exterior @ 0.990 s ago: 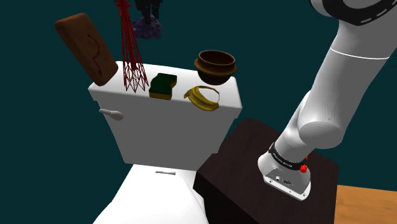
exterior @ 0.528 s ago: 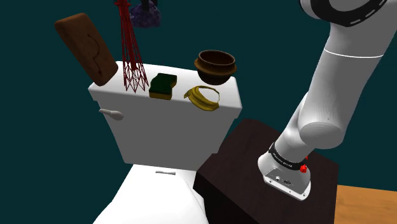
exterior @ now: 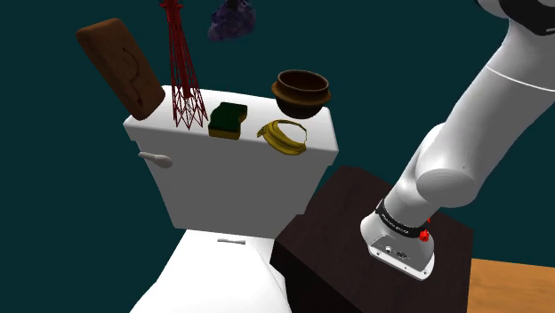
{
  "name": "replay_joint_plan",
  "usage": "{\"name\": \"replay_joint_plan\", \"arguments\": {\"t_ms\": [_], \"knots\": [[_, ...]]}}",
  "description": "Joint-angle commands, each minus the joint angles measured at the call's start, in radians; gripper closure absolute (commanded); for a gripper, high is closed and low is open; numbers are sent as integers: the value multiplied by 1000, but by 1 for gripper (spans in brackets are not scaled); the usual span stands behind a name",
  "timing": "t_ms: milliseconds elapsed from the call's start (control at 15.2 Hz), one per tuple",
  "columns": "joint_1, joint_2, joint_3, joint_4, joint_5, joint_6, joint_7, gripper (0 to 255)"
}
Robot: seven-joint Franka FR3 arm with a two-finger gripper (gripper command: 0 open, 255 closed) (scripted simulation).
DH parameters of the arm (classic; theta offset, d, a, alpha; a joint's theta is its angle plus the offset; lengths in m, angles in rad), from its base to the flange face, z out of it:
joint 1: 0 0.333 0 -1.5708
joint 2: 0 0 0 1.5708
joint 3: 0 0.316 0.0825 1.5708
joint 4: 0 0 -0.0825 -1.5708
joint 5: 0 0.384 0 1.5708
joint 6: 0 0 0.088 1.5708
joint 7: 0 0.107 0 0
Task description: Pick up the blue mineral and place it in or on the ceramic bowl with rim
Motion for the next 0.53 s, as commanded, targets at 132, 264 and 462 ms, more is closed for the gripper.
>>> {"name": "replay_joint_plan", "arguments": {"t_ms": [132, 264, 462], "knots": [[-20, -158, -28, -157, 32, 7, -44, 255], [-26, -234, -45, -227, 43, 4, -69, 255], [-32, -343, -72, -318, 54, -9, -105, 255]]}}
